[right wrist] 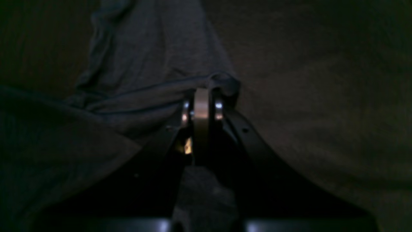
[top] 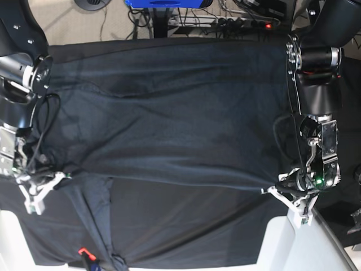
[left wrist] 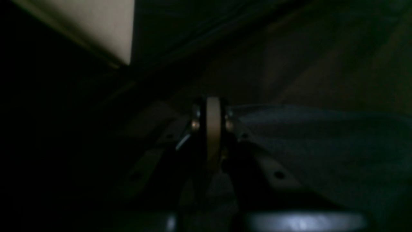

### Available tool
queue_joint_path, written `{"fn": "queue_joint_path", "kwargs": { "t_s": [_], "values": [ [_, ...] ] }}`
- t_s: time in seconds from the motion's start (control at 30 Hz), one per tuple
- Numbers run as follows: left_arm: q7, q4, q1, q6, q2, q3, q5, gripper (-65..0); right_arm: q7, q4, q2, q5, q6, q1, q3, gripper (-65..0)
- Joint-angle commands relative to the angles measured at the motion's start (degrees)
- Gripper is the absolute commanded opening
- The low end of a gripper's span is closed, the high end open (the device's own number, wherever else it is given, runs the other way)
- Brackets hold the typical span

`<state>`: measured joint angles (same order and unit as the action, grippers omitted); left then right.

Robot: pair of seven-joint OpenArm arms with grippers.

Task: Fold the T-shirt properly
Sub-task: 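Lay the lifted fabric over the shirt body with both grippers, then drag the held fold edge with both grippers back toward the collar side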

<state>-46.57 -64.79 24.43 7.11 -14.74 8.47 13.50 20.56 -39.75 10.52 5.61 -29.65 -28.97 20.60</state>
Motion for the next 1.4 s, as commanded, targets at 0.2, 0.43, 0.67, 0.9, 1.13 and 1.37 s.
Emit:
{"fn": "queue_joint_path", "kwargs": {
  "t_s": [0.2, 0.43, 0.67, 0.9, 1.13, 1.37],
  "values": [
    [0.98, -1.53, -0.03, 0.05, -0.77, 0.19, 0.17, -65.0, -1.52, -0.74, 0.60, -0.73, 0.15, -1.84, 1.25, -64.2],
    [0.98, -2.41, -1.70, 0.05, -0.77, 0.19, 0.17, -65.0, -1.44, -0.74, 1.12, -0.64, 0.15, -0.52, 1.07, -64.2],
    [-3.32, -9.53, -5.92, 0.05, -0.33, 0.19, 0.17, -65.0, 0.15, -0.65, 1.21, -0.46, 0.24, 1.41, 0.72, -64.2],
    [-6.40, -14.37, -9.61, 0.05, -0.77, 0.19, 0.17, -65.0, 2.17, -1.00, 3.41, -0.46, -0.29, 1.59, 0.63, -64.2],
    [-9.48, -22.11, -14.62, 0.05, -0.69, 5.02, 0.17, -65.0, 5.25, -1.00, 4.03, -0.46, -1.69, 2.03, -0.42, -64.2],
    [-9.83, -24.30, -16.38, 0.05, -0.86, 5.38, 0.17, -65.0, 5.42, -5.04, 4.73, -0.46, -2.40, 2.38, -6.67, -64.2]
  ]
}}
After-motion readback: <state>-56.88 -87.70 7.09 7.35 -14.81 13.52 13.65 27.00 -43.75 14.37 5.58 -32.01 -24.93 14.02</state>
